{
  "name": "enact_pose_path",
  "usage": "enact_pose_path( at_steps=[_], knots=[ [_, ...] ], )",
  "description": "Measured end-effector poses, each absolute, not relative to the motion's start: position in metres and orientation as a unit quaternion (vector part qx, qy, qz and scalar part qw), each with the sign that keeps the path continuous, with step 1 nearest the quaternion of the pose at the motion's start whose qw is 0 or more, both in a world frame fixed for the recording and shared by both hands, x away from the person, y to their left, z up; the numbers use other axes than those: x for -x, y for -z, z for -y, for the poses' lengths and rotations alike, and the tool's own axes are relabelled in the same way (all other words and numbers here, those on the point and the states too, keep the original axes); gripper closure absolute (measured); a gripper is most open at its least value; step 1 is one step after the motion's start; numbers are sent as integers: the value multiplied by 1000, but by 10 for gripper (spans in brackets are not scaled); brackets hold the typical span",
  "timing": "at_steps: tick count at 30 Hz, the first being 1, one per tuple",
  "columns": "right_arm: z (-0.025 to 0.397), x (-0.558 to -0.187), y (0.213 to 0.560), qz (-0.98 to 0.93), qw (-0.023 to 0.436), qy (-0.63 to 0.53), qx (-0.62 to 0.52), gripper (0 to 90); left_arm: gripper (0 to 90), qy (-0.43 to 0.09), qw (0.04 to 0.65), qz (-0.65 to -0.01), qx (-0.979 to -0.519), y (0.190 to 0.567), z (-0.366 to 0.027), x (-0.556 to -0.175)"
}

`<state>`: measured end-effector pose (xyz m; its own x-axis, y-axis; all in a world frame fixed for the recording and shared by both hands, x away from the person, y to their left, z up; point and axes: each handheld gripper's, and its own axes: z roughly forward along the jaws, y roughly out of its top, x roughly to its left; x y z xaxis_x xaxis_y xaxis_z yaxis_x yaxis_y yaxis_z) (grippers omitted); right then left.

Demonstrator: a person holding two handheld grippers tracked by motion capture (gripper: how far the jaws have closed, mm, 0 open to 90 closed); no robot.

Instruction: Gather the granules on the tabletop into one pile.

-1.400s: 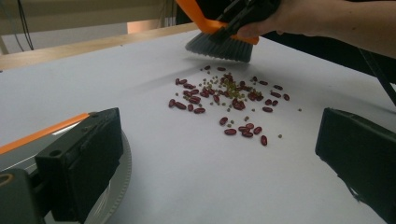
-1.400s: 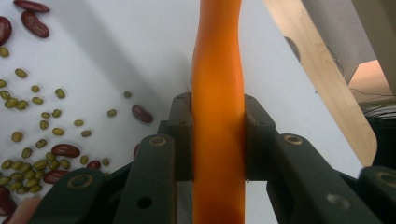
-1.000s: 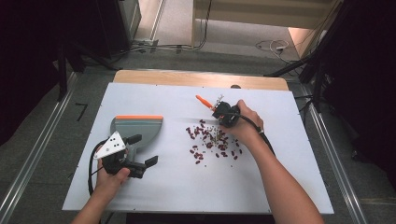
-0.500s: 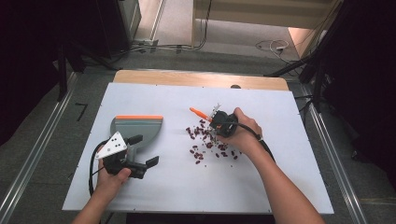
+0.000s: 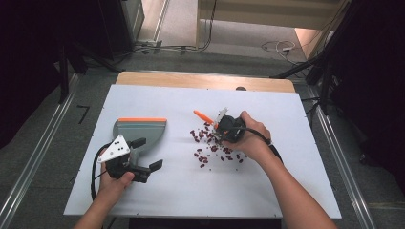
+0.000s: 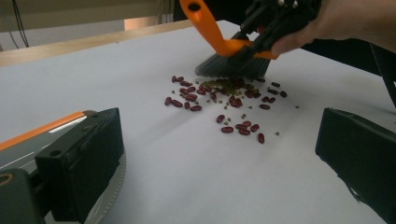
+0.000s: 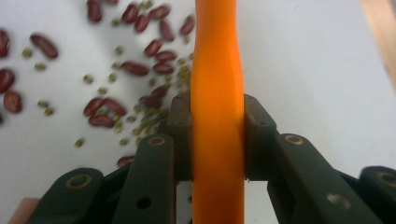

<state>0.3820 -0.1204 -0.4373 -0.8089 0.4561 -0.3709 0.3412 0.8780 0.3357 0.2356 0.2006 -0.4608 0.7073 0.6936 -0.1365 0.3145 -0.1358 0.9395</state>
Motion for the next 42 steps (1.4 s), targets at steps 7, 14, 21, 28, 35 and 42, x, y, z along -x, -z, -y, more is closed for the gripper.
enact_pose_path(
  at_steps=[7, 14, 21, 28, 35, 42],
  knots=[
    [110, -403, 415, -934, 259, -150, -197, 683, 17, -169, 561, -344, -734, 461, -201, -235],
    [74, -425, 431, -940, 281, -120, -154, 683, 17, -170, 564, -344, -731, 460, -203, -235],
    [53, -422, 453, -948, 295, -88, -86, 682, 17, -168, 567, -345, -729, 460, -205, -235],
    [54, -405, 461, -956, 278, -79, -59, 674, 16, -169, 565, -346, -730, 460, -204, -234],
    [62, -388, 461, -960, 260, -95, -38, 671, 16, -169, 565, -346, -730, 461, -203, -235],
    [70, -370, 460, -961, 255, -104, -16, 670, 16, -169, 563, -349, -730, 462, -203, -236]
  ],
)
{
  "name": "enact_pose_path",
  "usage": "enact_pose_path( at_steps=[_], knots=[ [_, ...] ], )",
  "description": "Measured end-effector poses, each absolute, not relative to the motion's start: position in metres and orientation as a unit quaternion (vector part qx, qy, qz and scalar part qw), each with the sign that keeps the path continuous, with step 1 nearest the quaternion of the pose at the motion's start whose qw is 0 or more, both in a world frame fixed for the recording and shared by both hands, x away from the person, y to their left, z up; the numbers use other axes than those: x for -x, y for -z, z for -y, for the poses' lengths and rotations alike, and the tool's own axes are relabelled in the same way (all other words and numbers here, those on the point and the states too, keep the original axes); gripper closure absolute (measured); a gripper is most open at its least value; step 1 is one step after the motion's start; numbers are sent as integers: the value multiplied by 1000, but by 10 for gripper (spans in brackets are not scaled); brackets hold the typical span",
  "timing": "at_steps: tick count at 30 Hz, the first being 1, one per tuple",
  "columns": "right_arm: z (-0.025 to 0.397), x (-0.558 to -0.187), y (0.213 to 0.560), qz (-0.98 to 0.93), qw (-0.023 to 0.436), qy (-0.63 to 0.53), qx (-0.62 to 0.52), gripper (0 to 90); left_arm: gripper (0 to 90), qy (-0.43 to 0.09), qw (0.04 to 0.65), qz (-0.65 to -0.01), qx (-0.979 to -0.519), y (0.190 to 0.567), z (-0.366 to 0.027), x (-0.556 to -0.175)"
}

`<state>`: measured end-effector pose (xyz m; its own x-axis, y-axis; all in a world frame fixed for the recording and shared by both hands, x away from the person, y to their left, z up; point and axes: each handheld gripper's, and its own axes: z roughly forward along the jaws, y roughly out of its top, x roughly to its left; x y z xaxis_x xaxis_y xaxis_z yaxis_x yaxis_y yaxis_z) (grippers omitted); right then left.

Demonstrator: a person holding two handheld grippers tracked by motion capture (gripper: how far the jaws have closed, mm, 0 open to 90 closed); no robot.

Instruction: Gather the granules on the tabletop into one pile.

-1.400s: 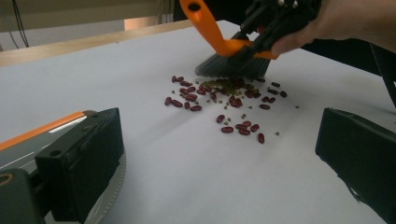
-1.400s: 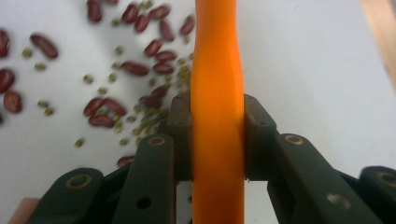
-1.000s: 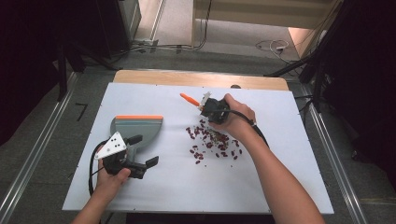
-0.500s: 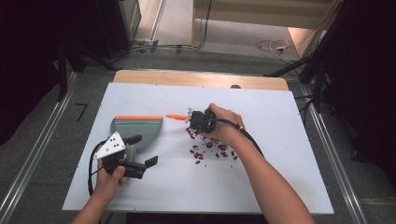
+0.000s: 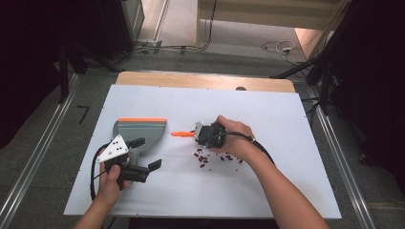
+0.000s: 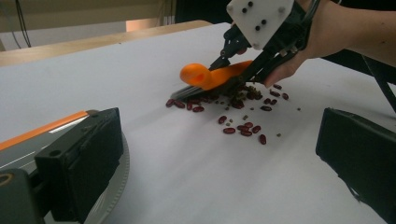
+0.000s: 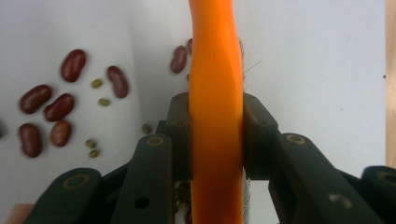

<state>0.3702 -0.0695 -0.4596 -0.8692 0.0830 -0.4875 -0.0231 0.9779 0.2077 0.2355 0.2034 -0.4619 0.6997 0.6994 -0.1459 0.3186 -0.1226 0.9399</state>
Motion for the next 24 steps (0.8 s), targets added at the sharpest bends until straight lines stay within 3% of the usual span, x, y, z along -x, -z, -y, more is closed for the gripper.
enact_pose_path(
  at_steps=[7, 13, 22, 24],
  knots=[
    [77, -364, 454, -964, 242, -105, 4, 672, 16, -171, 562, -351, -729, 462, -204, -236],
    [80, -375, 437, -955, 262, -140, -9, 682, 16, -171, 561, -353, -729, 462, -204, -237],
    [42, -392, 444, -948, 296, -116, 9, 682, 16, -171, 560, -353, -730, 462, -206, -236],
    [37, -392, 450, -952, 284, -110, 19, 682, 16, -171, 561, -352, -729, 462, -206, -236]
  ],
)
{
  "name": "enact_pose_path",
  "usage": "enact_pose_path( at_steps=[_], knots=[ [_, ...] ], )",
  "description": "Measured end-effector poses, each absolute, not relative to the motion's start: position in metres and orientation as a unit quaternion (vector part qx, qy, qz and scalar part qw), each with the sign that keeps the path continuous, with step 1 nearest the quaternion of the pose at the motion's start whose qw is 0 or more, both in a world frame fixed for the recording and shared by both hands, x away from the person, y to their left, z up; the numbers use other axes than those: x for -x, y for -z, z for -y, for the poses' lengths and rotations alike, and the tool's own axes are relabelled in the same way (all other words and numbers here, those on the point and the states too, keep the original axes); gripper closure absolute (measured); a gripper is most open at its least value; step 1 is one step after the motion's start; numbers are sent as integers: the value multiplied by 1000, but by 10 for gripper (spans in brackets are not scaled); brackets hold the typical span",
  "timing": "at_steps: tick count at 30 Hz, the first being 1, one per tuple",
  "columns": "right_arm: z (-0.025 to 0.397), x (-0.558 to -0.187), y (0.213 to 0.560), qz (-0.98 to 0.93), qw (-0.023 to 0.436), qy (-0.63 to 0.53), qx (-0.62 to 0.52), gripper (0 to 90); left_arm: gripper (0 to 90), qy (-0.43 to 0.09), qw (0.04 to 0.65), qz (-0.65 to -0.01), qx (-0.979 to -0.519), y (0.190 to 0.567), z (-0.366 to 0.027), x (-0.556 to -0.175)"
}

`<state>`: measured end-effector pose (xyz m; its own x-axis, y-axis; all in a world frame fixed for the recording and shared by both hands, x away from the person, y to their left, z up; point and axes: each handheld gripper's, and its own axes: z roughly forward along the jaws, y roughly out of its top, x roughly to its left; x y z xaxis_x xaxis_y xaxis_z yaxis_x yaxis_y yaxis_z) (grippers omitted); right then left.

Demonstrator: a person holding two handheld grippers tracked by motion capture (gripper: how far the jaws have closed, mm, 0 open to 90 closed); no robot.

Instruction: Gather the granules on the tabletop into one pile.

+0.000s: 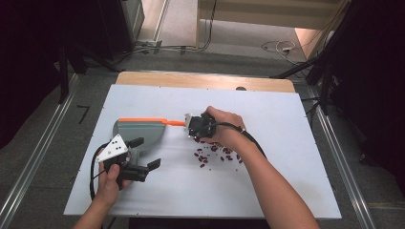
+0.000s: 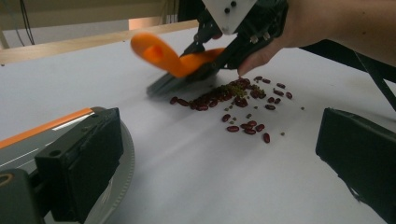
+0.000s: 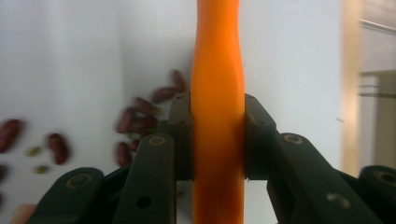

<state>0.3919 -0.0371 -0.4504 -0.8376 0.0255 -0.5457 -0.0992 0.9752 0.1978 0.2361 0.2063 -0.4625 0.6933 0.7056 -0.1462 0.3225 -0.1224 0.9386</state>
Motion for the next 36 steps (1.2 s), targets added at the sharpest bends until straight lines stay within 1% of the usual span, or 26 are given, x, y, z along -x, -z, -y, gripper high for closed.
enact_pose_path(
  at_steps=[1, 2, 4, 12, 24, 26, 31, 34, 36],
  knots=[
    [36, -390, 452, -954, 275, -113, 24, 681, 16, -170, 562, -353, -729, 462, -206, -236],
    [35, -388, 453, -954, 281, -105, 25, 681, 16, -169, 561, -353, -729, 462, -207, -236],
    [36, -383, 456, -957, 272, -95, 30, 677, 16, -170, 561, -354, -729, 463, -207, -236],
    [51, -364, 457, -963, 244, -107, 40, 673, 16, -170, 559, -353, -731, 462, -205, -236],
    [65, -337, 456, -963, 237, -103, 77, 673, 16, -167, 559, -356, -730, 464, -204, -237],
    [66, -334, 455, -965, 231, -99, 76, 672, 16, -167, 559, -354, -731, 464, -204, -237],
    [68, -335, 448, -958, 257, -108, 70, 680, 16, -167, 559, -354, -731, 464, -203, -237],
    [70, -338, 436, -954, 269, -126, 51, 681, 16, -168, 558, -355, -731, 464, -204, -237],
    [71, -341, 424, -953, 268, -134, 34, 681, 16, -168, 558, -355, -731, 464, -205, -237]
  ],
)
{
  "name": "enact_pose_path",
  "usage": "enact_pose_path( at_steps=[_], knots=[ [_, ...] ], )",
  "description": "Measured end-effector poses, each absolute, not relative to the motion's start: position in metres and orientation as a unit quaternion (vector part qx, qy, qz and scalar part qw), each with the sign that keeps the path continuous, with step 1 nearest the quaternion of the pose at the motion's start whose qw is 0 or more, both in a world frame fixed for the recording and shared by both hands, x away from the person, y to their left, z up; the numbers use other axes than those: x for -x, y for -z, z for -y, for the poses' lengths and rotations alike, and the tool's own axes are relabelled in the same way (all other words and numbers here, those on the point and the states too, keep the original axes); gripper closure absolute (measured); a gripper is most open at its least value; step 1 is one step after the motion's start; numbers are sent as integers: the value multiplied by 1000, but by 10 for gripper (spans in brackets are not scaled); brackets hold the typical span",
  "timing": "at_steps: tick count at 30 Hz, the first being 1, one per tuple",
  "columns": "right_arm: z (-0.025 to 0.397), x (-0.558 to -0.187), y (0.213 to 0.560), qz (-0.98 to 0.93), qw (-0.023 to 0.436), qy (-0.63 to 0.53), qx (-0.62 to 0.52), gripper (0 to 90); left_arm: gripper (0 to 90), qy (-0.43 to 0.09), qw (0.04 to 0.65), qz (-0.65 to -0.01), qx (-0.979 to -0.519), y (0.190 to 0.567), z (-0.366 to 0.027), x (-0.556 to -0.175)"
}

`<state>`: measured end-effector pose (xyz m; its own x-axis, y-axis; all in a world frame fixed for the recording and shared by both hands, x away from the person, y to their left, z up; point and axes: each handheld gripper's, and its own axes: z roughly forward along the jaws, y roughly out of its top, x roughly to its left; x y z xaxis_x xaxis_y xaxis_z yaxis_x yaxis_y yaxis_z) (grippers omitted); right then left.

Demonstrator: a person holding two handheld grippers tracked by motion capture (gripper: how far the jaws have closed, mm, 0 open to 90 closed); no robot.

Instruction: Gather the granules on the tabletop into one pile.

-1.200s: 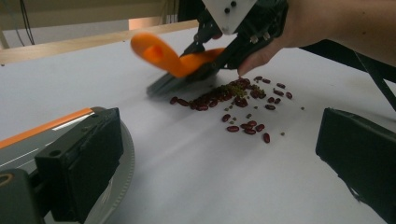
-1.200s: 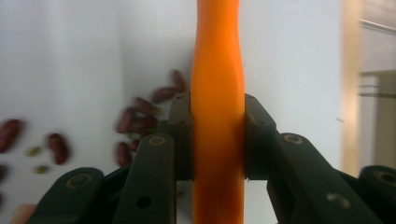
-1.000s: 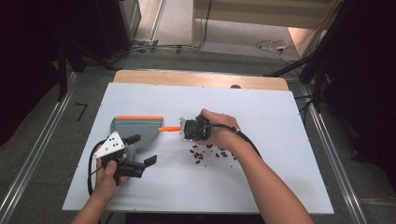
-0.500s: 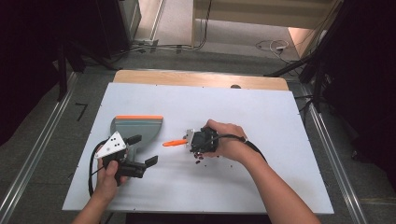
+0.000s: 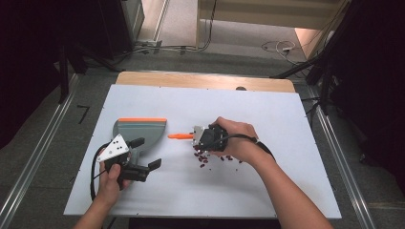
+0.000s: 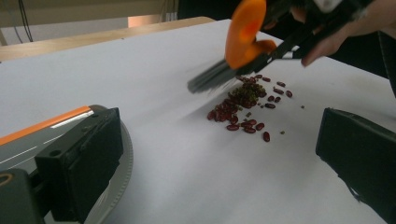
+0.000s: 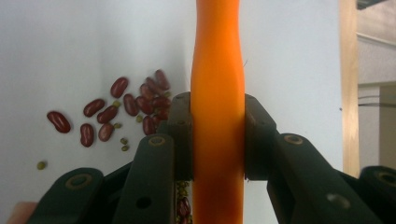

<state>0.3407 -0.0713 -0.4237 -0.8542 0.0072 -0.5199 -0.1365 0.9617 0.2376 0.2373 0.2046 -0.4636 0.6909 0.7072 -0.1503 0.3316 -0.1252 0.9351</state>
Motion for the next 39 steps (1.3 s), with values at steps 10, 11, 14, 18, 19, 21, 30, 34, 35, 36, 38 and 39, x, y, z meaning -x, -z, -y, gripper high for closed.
enact_pose_path(
  at_steps=[10, 11, 14, 18, 19, 21, 30, 34, 35, 36, 38, 39],
  knots=[
    [74, -340, 387, -968, 120, -193, -109, 682, 16, -170, 561, -358, -727, 463, -207, -237],
    [73, -337, 389, -968, 107, -193, -118, 681, 16, -169, 560, -358, -728, 463, -207, -237],
    [65, -333, 399, -972, 61, -186, -133, 681, 16, -170, 560, -357, -728, 463, -207, -237],
    [55, -330, 410, -970, 9, -187, -156, 682, 16, -170, 560, -359, -727, 463, -207, -237],
    [54, -331, 411, -968, -9, -192, -163, 681, 16, -170, 562, -359, -726, 463, -207, -238],
    [51, -334, 413, -963, -50, -199, -176, 681, 16, -170, 562, -359, -725, 463, -208, -238],
    [54, -372, 443, -943, -112, -187, -252, 683, 16, -171, 562, -358, -726, 462, -208, -237],
    [61, -383, 449, -937, -113, -195, -267, 680, 16, -170, 561, -359, -726, 462, -209, -237],
    [63, -384, 450, -936, -113, -199, -269, 680, 16, -170, 561, -359, -726, 462, -209, -237],
    [64, -386, 450, -935, -112, -197, -273, 679, 16, -171, 560, -358, -727, 462, -209, -237],
    [68, -389, 451, -931, -107, -203, -283, 678, 16, -170, 563, -358, -725, 462, -208, -237],
    [71, -391, 451, -931, -102, -204, -287, 678, 16, -170, 563, -358, -725, 462, -208, -237]
  ],
)
